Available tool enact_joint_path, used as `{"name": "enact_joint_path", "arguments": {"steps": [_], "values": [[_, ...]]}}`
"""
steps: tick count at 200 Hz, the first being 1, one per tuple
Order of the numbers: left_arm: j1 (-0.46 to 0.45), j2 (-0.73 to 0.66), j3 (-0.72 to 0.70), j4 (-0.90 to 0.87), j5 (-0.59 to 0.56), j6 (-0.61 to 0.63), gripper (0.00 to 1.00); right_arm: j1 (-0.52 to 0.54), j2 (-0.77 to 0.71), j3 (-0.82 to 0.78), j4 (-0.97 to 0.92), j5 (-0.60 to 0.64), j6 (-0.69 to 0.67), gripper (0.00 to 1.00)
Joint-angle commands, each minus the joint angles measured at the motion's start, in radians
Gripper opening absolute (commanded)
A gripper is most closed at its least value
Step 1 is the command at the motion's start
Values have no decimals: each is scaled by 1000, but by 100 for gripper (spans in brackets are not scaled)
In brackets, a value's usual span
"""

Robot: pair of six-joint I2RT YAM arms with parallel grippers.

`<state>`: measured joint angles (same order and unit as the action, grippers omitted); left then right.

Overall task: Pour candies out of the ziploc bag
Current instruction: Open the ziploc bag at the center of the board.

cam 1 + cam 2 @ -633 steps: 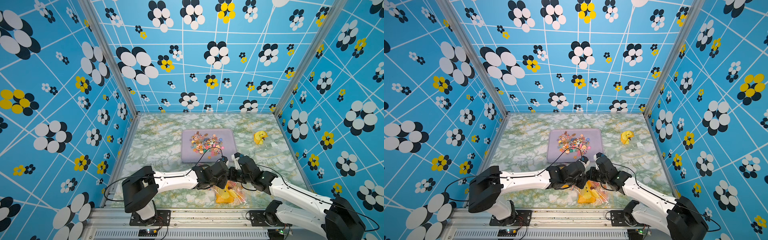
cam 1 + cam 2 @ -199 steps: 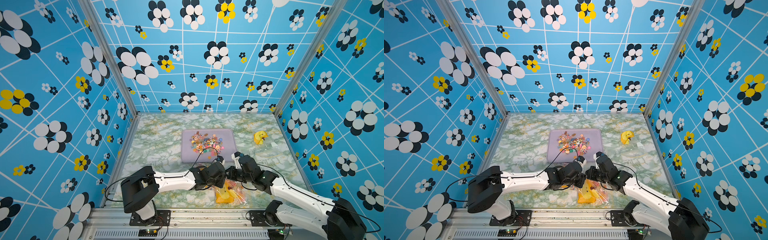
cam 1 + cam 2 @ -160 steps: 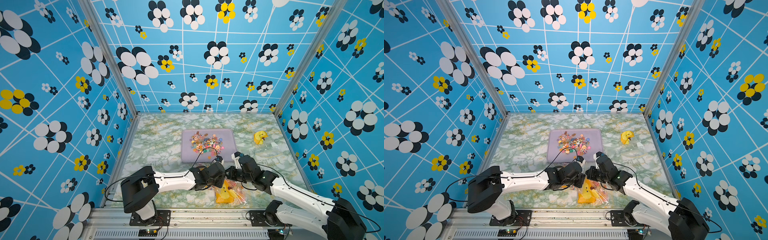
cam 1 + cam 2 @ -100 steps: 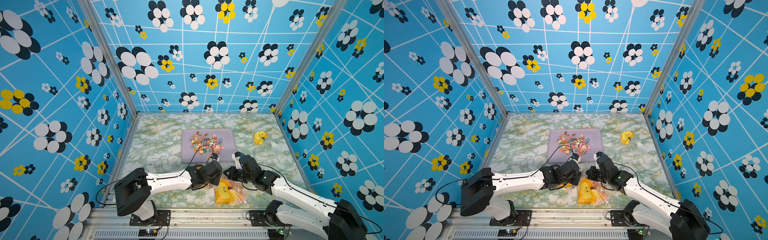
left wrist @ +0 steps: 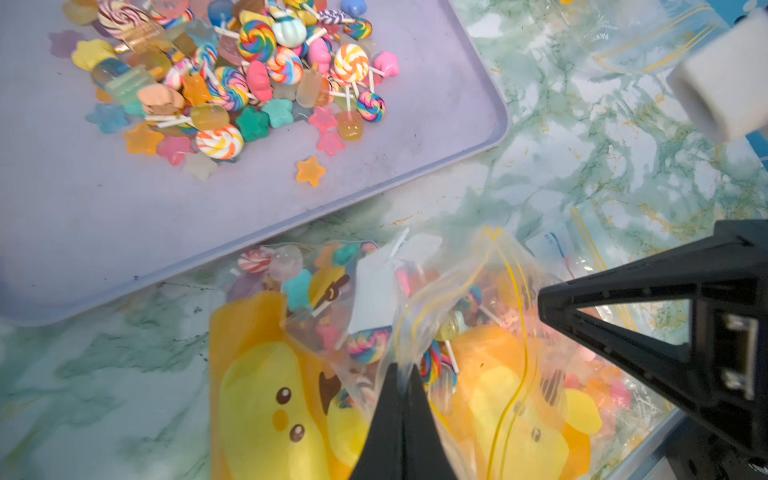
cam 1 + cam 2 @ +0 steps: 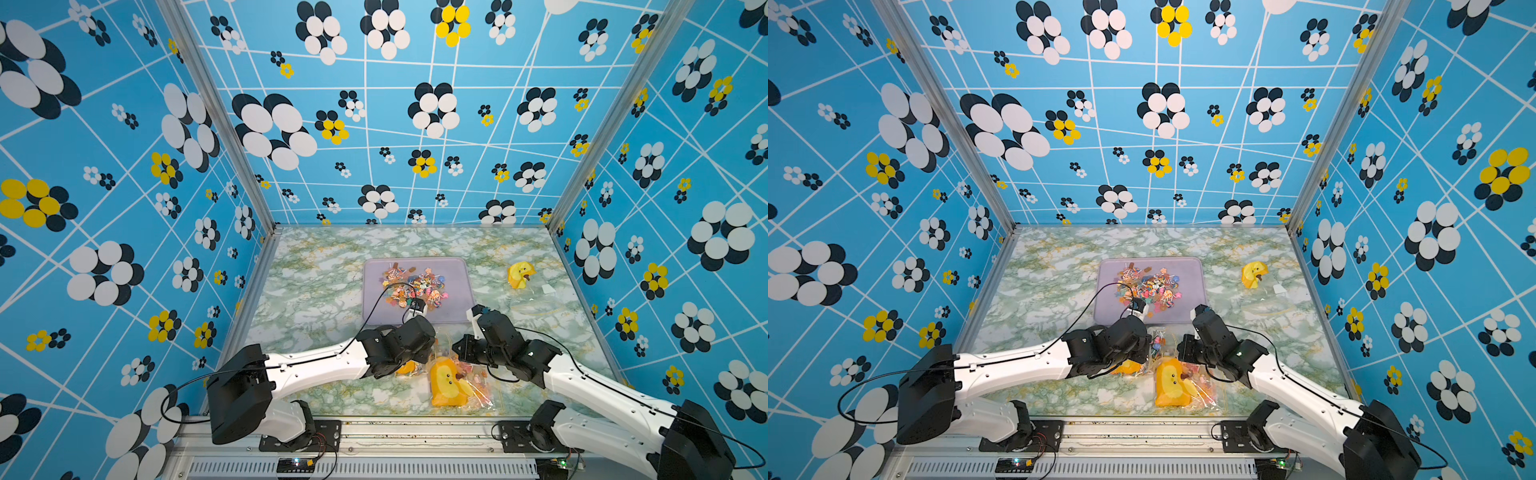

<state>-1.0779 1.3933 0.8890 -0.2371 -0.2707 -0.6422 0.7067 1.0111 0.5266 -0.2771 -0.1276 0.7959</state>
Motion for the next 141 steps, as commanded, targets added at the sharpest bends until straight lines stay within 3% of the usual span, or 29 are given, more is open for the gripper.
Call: {"name": "enact_joint_path", "arguments": {"steps": [1, 42, 85, 109, 131, 141], "values": [[31, -64, -13, -39, -58, 44, 0, 5, -15, 35, -45, 39, -23, 0], [35, -155, 2, -54, -66, 95, 0, 5, -11, 42, -45, 39, -21, 1], [32, -174, -22, 42, 76, 118, 0, 5, 5, 56, -46, 36, -24, 3], [31, -189, -61, 132, 141, 120, 0, 5, 9, 61, -49, 35, -26, 13], [32, -208, -80, 183, 165, 126, 19, 5, 4, 73, -65, 39, -32, 20], [33, -223, -87, 189, 157, 130, 33, 5, 0, 85, -85, 44, -42, 20]]}}
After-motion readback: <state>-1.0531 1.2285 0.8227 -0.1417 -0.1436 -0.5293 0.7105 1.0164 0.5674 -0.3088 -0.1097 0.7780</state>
